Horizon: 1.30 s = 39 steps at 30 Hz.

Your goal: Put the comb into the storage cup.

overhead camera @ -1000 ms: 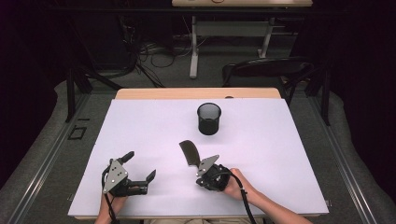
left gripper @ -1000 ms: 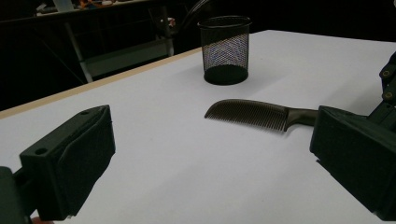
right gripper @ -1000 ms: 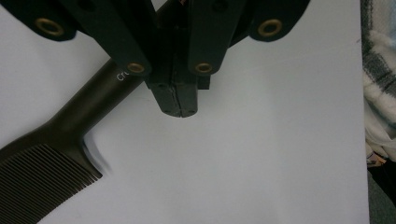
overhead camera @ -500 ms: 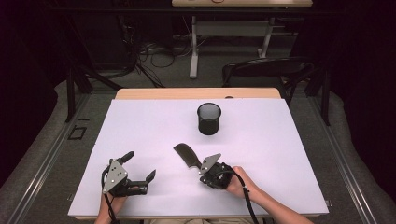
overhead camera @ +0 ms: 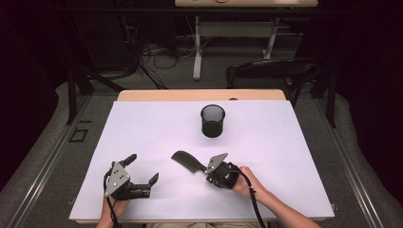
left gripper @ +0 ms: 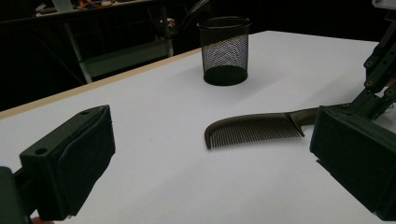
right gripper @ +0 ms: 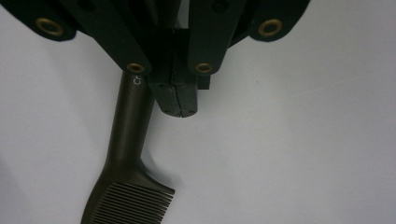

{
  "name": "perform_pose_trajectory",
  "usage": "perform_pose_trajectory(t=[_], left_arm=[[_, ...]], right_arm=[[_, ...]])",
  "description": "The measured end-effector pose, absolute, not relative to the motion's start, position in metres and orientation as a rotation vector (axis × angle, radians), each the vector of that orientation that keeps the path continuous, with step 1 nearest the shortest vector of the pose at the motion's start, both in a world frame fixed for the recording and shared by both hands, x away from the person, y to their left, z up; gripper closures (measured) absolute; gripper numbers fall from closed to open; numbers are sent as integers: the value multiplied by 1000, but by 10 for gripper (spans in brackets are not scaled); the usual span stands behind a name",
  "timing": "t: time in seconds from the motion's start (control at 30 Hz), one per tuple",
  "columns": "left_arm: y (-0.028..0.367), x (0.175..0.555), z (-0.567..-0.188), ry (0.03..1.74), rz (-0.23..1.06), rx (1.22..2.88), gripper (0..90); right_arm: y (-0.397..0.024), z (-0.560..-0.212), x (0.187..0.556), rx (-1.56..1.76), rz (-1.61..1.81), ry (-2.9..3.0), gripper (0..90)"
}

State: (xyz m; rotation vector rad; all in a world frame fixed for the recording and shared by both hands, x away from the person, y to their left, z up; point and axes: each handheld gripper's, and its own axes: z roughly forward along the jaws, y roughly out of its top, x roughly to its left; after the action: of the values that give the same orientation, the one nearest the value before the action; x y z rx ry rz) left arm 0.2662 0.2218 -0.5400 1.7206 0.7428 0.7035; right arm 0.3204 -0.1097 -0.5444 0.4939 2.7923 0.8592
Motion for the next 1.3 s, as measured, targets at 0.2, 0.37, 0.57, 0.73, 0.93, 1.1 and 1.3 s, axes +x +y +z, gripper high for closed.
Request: perform_pose_trajectory(t=[0.2, 0.37, 0.57, 0.73, 0.93, 1.1, 1.3], left_arm=[[222, 266, -540, 743, 700, 1717, 1], [222, 266, -540, 742, 701, 1719, 1], [222, 266, -540, 743, 700, 1717, 1], [222, 266, -540, 742, 703, 1719, 1], [223, 265, -539, 744, 705, 1718, 1], [223, 265, -539, 743, 709, 1719, 1], [223, 265, -539, 744, 707, 1720, 1]], right_arm=[[-110, -544, 322, 505, 859, 2778, 900], [-111, -545, 324, 506, 855, 2769, 900], [-113, -542, 326, 498, 855, 2764, 900], [-114, -538, 321, 503, 888, 2787, 848], [-120, -526, 320, 505, 949, 2792, 722], [-128, -515, 321, 557, 987, 2774, 549], [-137, -509, 325, 601, 982, 2778, 445]])
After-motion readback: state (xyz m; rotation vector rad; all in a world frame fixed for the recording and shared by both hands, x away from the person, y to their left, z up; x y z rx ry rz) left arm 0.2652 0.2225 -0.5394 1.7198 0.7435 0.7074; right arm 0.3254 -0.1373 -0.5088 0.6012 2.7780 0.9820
